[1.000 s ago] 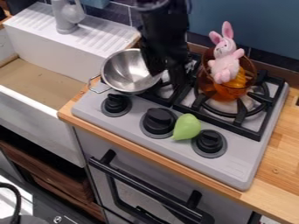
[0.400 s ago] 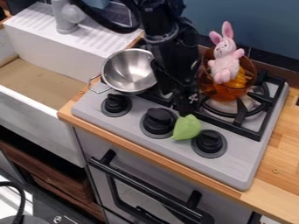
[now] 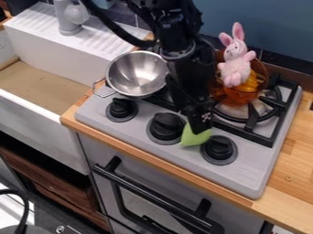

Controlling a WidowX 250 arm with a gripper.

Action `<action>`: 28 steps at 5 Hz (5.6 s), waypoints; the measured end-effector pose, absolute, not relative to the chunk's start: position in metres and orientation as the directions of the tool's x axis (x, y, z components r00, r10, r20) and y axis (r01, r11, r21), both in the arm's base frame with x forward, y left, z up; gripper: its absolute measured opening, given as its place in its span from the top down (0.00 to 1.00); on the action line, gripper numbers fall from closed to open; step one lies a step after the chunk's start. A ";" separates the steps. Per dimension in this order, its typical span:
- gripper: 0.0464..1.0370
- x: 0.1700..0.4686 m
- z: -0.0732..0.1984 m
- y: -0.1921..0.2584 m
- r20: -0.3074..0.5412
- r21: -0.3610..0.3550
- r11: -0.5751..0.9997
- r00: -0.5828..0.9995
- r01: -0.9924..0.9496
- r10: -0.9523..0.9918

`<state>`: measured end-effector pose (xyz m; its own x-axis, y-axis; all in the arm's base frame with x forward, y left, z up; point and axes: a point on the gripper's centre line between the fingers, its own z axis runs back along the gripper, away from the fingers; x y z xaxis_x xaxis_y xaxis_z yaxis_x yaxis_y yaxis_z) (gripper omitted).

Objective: Move the green object inside the silver bow

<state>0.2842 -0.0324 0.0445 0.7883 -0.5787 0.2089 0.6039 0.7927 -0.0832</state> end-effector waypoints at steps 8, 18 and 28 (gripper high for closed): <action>0.37 0.292 0.037 -0.034 0.245 -0.150 0.871 0.870 0.469 -0.427; 0.35 0.328 0.085 0.080 0.244 -0.058 0.996 0.967 -0.065 0.078; 0.04 0.350 0.104 0.054 0.179 -0.121 0.974 0.961 -0.190 0.210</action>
